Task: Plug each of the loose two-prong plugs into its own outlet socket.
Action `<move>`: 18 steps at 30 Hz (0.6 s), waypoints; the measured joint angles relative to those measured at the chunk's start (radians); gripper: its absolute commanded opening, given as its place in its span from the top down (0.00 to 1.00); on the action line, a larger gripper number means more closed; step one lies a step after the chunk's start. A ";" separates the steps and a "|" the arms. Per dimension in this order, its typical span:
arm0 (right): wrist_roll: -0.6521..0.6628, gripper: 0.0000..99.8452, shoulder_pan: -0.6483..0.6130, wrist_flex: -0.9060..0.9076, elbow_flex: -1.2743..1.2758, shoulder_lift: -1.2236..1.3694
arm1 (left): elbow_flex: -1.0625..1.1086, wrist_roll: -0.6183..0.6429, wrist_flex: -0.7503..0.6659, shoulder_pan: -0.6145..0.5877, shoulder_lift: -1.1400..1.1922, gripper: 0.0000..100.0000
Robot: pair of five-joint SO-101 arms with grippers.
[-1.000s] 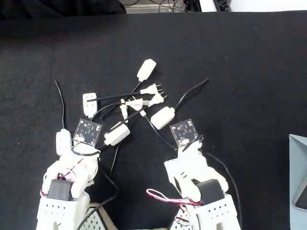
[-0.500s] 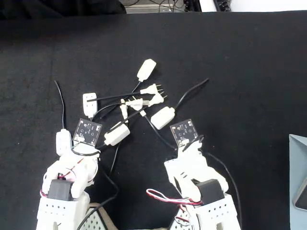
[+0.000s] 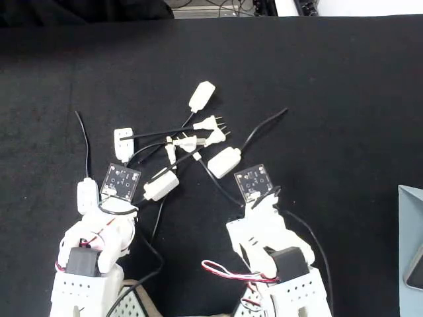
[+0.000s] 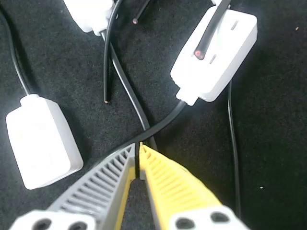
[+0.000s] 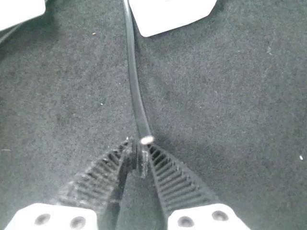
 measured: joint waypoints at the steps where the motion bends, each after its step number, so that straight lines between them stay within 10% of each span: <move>1: 0.000 0.99 0.000 0.000 0.000 0.000 | 0.000 0.000 0.000 0.000 0.000 0.97; 18: 0.000 0.99 0.000 0.000 0.000 0.000 | 0.000 0.000 -0.044 0.000 0.000 0.97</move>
